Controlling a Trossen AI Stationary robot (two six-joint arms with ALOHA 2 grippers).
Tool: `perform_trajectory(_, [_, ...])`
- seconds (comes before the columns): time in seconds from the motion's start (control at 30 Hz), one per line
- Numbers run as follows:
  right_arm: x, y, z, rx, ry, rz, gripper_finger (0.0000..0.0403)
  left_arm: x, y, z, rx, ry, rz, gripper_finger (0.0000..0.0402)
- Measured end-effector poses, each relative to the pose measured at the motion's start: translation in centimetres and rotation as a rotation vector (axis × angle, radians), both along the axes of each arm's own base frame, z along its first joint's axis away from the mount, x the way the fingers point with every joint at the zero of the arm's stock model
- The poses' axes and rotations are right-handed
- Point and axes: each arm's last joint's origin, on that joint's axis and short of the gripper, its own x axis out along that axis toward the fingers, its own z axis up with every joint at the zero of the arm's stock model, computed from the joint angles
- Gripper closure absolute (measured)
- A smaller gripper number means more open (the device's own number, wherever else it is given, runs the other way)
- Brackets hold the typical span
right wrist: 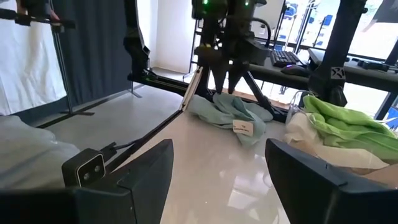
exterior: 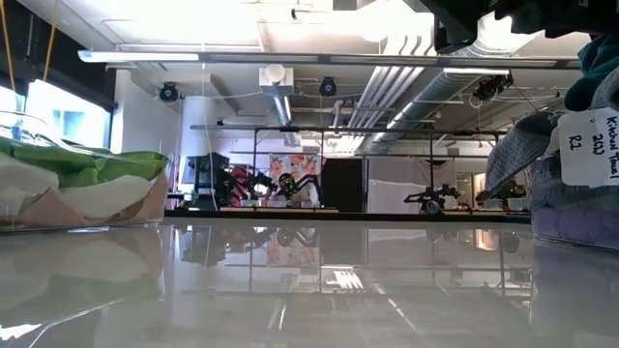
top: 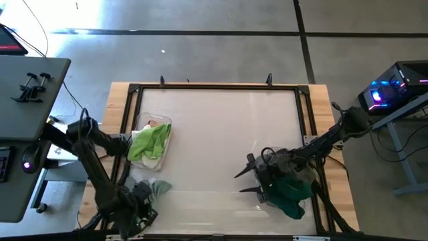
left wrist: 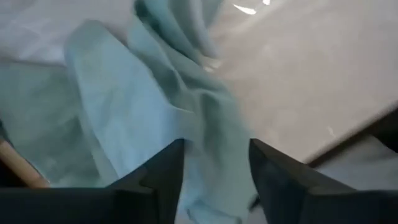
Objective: Sort towels by color in basket
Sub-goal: Put the light blue towel into the left transparent bin
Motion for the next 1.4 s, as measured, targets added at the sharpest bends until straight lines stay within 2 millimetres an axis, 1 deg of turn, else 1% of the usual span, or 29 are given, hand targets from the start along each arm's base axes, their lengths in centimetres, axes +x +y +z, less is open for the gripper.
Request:
perform_trajectory(0.1, [0.0, 0.0, 0.0, 0.0, 0.006, 0.0, 0.0151, 0.2, 0.0, -1.1, 0.049, 0.034, 0.019, 0.0199])
perform_trajectory(0.27, [0.0, 0.0, -0.1, -0.004, 0.015, 0.006, 0.0151, 0.5, 0.3, -3.7, 0.057, 0.101, 0.084, 0.0139])
perform_trajectory(0.33, [0.0, 0.0, -0.1, -0.001, 0.016, 0.006, 0.0151, 0.4, 0.4, -4.8, 0.029, 0.127, 0.091, 0.0127])
perform_trajectory(0.43, [0.0, 0.0, -0.2, -0.001, 0.017, 0.006, 0.0151, 0.2, 0.6, -6.3, -0.012, 0.127, 0.093, 0.0123])
perform_trajectory(0.53, [0.0, 0.0, -0.2, -0.003, 0.022, 0.006, 0.0151, 0.0, 0.9, -7.7, -0.039, 0.119, 0.09, 0.0136])
perform_trajectory(0.6, [0.0, 0.0, -0.2, -0.002, 0.024, 0.006, 0.0151, -0.2, 1.2, -8.4, -0.061, 0.114, 0.04, 0.0158])
perform_trajectory(0.67, [0.0, 0.0, -0.3, -0.004, 0.029, 0.007, 0.0151, -0.2, 1.2, -9.0, -0.081, 0.092, -0.064, 0.0193])
perform_trajectory(0.77, [0.0, 0.0, -0.3, -0.005, 0.032, 0.007, 0.0151, 0.1, 1.1, -9.2, -0.087, 0.071, -0.116, 0.0261])
perform_trajectory(0.87, [0.0, 0.0, -0.4, -0.007, 0.037, 0.007, 0.0151, 1.0, 1.3, -9.1, -0.07, 0.005, -0.132, 0.0347])
perform_trajectory(0.9, [0.0, 0.0, -0.4, -0.007, 0.037, 0.006, 0.0151, 1.5, 1.3, -8.9, -0.055, -0.046, -0.135, 0.0371])
perform_trajectory(0.93, [0.0, 0.0, -0.4, -0.006, 0.037, 0.006, 0.0151, 2.1, 1.3, -8.7, -0.027, -0.119, -0.152, 0.0384])
perform_trajectory(0.97, [0.0, 0.0, -0.4, -0.001, 0.039, 0.006, 0.0151, 2.7, 1.4, -8.6, 0.02, -0.202, -0.179, 0.0385])
perform_trajectory(1.03, [0.0, 0.0, -0.4, 0.007, 0.042, 0.005, 0.0151, 4.3, 1.7, -8.1, 0.113, -0.381, -0.215, 0.0374])
perform_trajectory(1.1, [0.0, 0.0, -0.4, 0.01, 0.045, 0.005, 0.0151, 5.8, 2.4, -6.8, 0.176, -0.519, -0.197, 0.0367])
perform_trajectory(1.17, [0.0, 0.0, -0.4, 0.009, 0.046, 0.005, 0.0151, 7.1, 3.9, -5.8, 0.247, -0.568, -0.164, 0.037])
perform_trajectory(1.23, [0.0, 0.0, -0.4, 0.006, 0.049, 0.005, 0.0151, 8.0, 5.8, -4.9, 0.375, -0.599, -0.149, 0.0379])
perform_trajectory(1.27, [0.0, 0.0, -0.4, 0.006, 0.05, 0.005, 0.0151, 8.4, 6.7, -4.2, 0.443, -0.625, -0.138, 0.0384])
perform_trajectory(1.33, [0.0, 0.0, -0.4, 0.007, 0.05, 0.005, 0.0151, 8.9, 8.7, -2.5, 0.581, -0.658, -0.109, 0.0391])
perform_trajectory(1.4, [0.0, 0.0, -0.4, 0.007, 0.05, 0.005, 0.0151, 8.7, 10.6, -1.0, 0.704, -0.65, -0.099, 0.0394])
